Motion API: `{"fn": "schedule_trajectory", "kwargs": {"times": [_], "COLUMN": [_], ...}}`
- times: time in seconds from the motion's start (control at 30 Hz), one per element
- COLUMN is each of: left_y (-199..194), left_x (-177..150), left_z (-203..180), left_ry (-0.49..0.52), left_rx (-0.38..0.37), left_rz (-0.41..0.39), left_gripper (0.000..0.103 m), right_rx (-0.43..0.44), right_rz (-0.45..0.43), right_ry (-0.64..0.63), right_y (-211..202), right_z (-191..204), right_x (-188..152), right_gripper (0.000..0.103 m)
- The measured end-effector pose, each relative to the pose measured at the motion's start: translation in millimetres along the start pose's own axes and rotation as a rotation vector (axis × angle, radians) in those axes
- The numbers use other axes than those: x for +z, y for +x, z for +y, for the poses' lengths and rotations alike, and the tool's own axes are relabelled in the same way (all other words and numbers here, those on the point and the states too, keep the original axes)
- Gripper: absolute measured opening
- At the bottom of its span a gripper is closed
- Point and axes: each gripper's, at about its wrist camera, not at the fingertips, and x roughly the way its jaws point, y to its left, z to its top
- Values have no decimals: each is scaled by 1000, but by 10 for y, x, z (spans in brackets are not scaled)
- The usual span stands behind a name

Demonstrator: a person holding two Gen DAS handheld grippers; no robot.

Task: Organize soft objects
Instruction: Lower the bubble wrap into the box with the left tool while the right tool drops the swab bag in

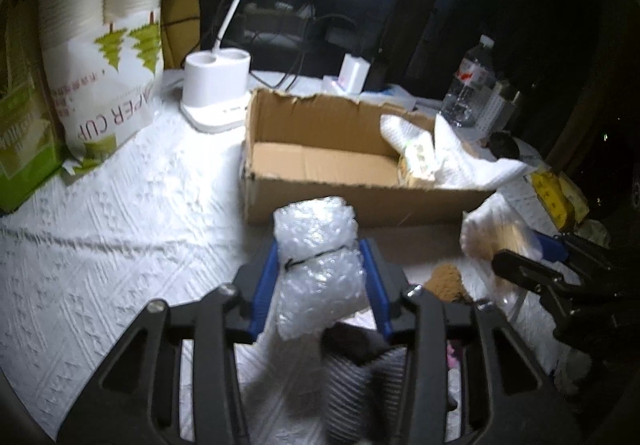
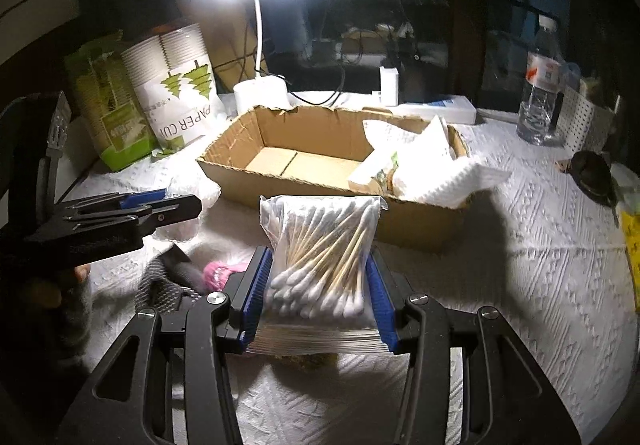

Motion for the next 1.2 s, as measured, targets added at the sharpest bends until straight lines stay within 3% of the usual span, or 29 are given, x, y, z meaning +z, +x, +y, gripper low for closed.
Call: {"fn": "schedule_trajectory", "kwargs": {"times": [0.5, 0.87, 1.2], "left_y": [-236, -113, 237], "left_x": [348, 566, 670], "left_z": [-16, -40, 32], "left_ry": [54, 128, 122], "left_rx": [-18, 19, 41], "left_rz": [-101, -147, -122], "left_gripper": [42, 42, 42], "right_rx": [5, 32, 42], "right_rz": [-47, -59, -36], "right_ry": [-36, -35, -29], "right_y": [-28, 166, 399], "right_z": [137, 141, 106], "right_x": [317, 567, 672], "right_gripper": [50, 50, 50]}}
